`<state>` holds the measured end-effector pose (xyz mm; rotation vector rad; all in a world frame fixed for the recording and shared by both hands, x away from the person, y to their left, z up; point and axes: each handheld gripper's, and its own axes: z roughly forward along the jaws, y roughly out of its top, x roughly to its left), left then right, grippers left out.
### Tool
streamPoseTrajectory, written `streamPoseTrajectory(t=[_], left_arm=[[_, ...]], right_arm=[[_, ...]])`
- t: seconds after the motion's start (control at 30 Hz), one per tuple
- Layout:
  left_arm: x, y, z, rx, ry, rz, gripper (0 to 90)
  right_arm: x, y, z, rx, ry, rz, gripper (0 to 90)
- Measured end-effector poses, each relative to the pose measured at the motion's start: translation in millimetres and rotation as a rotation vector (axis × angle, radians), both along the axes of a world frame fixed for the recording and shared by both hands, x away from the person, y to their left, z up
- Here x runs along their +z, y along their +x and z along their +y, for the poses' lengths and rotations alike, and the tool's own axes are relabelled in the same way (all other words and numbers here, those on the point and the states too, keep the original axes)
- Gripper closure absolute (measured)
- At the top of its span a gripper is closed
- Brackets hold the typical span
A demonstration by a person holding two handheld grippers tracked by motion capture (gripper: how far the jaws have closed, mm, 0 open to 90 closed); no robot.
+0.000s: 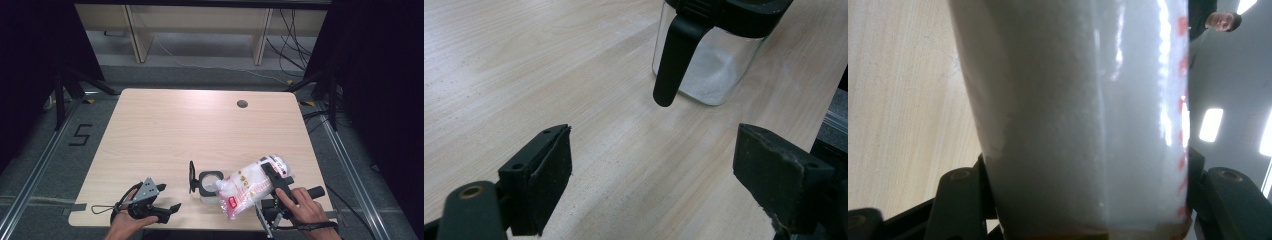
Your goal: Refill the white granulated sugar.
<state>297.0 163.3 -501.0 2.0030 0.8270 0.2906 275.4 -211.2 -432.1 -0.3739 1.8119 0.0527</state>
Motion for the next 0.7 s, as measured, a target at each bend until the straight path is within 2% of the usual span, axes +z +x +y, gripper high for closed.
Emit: streamPoseTrajectory(t=[0.07,0.1,0.3,0.33,0.4,0.43,0.5,0.57,0.6,0.63,0.67,0.7], left_arm=[[0.0,0.0,0.0,0.0,0.001,0.0,15.4],[0.0,0.0,0.1,0.0,0.001,0.0,15.4],[0.0,0.0,0.0,0.0,0.0,0.0,15.4],[0.0,0.0,0.0,0.0,0.0,0.0,15.4],[0.0,-0.1,0.0,0.0,0.0,0.0,15.4],[0.0,-0.1,0.1,0.0,0.0,0.0,15.4],[0.0,0.0,0.1,-0.001,0.001,0.0,15.4],[0.0,0.0,0.1,0.0,0.0,0.0,15.4],[0.0,0.0,0.1,0.0,0.0,0.0,15.4],[0.0,-0.1,0.0,0.0,0.0,0.0,15.4],[0.0,0.0,0.0,0.0,0.0,0.0,15.4],[-0.1,0.0,0.0,0.0,0.001,0.0,15.4]], right_arm=[[2.5,1.0,1.1,0.023,-0.03,-0.011,39.6],[1.6,0.1,0.4,0.006,-0.015,-0.008,39.6],[2.0,1.0,0.4,0.03,-0.023,-0.021,39.6],[0.9,0.6,-0.3,0.021,-0.007,-0.015,39.6],[2.3,0.8,0.4,0.035,-0.022,-0.026,39.6],[0.6,0.4,-0.5,0.02,-0.003,-0.013,39.6],[0.6,0.5,-0.6,0.021,-0.001,-0.012,39.6],[1.8,0.2,-0.1,0.017,-0.015,-0.012,39.6],[3.3,-1.3,0.4,-0.008,-0.03,0.003,39.6],[3.0,-1.0,0.2,-0.004,-0.026,0.003,39.6],[0.7,-2.4,-0.6,-0.03,0.004,0.012,39.6],[0.5,-2.9,-0.7,-0.038,0.005,0.015,39.6]])
